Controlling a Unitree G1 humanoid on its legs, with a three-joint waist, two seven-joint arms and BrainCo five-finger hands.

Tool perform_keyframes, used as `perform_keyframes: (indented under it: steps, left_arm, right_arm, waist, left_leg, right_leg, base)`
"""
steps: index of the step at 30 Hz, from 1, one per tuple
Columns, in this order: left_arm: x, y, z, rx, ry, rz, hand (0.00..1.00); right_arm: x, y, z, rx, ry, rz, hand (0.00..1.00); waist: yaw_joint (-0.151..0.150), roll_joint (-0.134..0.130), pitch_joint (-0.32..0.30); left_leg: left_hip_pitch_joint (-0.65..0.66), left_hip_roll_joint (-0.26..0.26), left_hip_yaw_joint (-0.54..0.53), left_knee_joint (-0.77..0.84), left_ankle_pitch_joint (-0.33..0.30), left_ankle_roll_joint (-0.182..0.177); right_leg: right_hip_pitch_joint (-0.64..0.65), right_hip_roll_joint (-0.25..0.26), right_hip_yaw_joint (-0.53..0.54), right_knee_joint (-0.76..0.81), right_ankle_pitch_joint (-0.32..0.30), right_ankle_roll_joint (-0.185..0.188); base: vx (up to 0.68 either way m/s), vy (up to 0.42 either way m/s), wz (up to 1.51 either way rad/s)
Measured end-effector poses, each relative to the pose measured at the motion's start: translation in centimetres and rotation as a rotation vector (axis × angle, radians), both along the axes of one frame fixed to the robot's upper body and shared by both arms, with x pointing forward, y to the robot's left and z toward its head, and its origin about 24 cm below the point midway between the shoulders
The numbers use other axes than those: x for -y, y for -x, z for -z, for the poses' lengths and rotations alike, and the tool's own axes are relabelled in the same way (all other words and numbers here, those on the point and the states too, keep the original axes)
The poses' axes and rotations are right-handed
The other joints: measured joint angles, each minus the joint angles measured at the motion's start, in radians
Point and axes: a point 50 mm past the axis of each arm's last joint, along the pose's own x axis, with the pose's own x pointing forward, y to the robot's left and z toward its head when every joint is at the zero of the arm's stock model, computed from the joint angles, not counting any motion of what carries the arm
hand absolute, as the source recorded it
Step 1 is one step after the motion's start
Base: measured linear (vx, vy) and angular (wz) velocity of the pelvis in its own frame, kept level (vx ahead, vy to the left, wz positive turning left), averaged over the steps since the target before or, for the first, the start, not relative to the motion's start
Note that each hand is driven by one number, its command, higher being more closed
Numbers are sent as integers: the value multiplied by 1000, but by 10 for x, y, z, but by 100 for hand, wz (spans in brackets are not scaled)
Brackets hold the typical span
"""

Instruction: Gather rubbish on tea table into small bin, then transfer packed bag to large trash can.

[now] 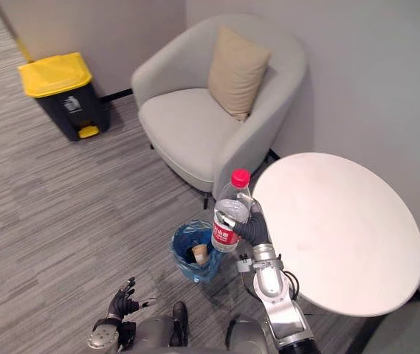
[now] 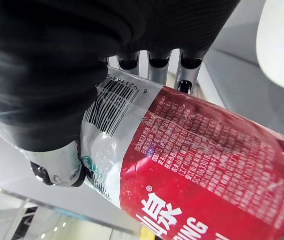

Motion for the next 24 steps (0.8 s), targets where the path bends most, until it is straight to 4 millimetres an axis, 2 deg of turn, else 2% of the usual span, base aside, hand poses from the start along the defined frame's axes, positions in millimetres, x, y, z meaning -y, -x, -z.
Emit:
perform_keyframes:
  steps: [2,8,11,15,17,21,24]
  left_arm:
    - [-1,0,0,0,1,-6,0]
    - [3,-1,0,4,11,-7,0]
    - [4,-6,-1,15,12,-3,0]
    - [4,-26,-8,63,9,6,0]
    - [4,-40,-14,99,7,9,0]
    - [2,-61,-27,170,4,-11,0]
    - [3,-77,-40,242,17,-36,0]
  right_arm:
    - [2,2,2,-10,7,1,100]
    - [6,1,2,-10,11,9,100]
    - [0,-7,5,-25,-1,-34,100]
    - [-8,-30,0,-16,3,-85,100]
    - [-10,-44,-6,3,16,-99,100]
    - [-18,-61,-23,59,28,-119,100]
    - [-22,-68,-36,110,20,-111,100]
  waist:
    - [7,2,2]
    - [18,9,6]
    - [17,23,36]
    - [20,40,100]
    - [22,47,149]
    - [23,52,207]
    - [24,57,228]
  left_leg:
    - [1,12,-12,-1,-2,-11]
    - [0,10,-36,0,3,-23]
    - [-16,9,-39,12,4,-25]
    - [-125,-3,-53,80,-1,-32]
    - [-191,-7,-60,133,-1,-31]
    - [-314,-4,-65,213,-2,-30]
    - [-426,39,-16,286,-18,-17]
  right_leg:
    - [26,18,-22,-37,11,-8]
    - [41,20,-48,-49,11,-8]
    - [34,18,-53,-28,6,-9]
    - [-100,-12,-62,117,-39,-15]
    - [-169,-33,-67,196,-60,-22]
    - [-292,-59,-77,307,-88,-35]
    - [-400,-74,-84,388,-110,-47]
  base:
    - [94,-91,15]
    - [37,-35,13]
    - [-91,5,8]
    - [-184,-11,20]
    - [-148,-16,19]
    - [-174,-19,15]
    - [-143,-76,13]
